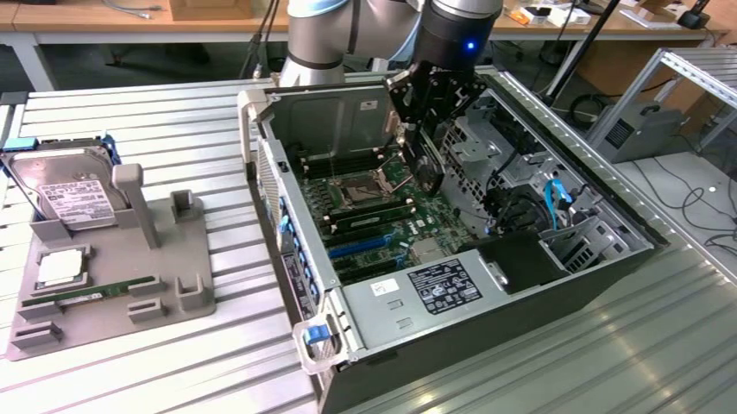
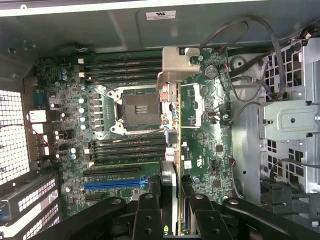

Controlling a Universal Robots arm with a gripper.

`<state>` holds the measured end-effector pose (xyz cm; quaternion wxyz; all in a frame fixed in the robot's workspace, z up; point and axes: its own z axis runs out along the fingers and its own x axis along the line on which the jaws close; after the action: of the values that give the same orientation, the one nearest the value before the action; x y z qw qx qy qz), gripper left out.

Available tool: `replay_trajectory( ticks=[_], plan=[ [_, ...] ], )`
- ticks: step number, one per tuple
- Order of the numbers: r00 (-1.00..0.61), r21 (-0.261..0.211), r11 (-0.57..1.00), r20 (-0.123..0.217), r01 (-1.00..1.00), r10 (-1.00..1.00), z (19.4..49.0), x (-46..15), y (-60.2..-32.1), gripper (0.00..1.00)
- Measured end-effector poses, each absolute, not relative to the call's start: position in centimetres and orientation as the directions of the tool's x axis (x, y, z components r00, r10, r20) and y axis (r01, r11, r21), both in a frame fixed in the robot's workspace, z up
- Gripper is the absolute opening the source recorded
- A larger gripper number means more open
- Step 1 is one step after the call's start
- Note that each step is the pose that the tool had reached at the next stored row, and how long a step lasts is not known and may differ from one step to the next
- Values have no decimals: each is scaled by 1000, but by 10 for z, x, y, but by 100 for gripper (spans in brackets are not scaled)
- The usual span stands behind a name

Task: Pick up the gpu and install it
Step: 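Pick up the gpu and move the gpu toward the slot, then insert the gpu into the slot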

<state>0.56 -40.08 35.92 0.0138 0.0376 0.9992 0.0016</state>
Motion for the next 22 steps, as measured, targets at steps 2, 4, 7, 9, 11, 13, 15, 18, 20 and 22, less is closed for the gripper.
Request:
replay_trajectory(
  ticks=[2, 4, 7, 9, 11, 13, 15, 18, 20, 22],
  plan=[
    [-997, 4, 997, -27, 75, 75, 359, 6, -401, 27],
    [-997, 4, 997, -27, 75, 75, 359, 6, -401, 27],
    [-997, 4, 997, -28, 71, 71, 359, 6, -401, 27],
    [-999, 4, 999, -27, 40, 40, 359, 6, -401, 27],
    [-1000, 4, 1000, -27, 13, 13, 359, 6, -401, 27],
    [-999, 4, 1000, -27, -28, -27, 359, 6, -401, 27],
    [-997, 4, 998, -27, -66, -65, 359, 6, -401, 27],
    [-994, 4, 994, -27, -110, -110, 359, 6, -401, 27],
    [-990, 4, 991, -28, -135, -135, 359, 6, -401, 27],
    [-987, 4, 987, -27, -160, -160, 359, 6, -401, 27]
  ],
)
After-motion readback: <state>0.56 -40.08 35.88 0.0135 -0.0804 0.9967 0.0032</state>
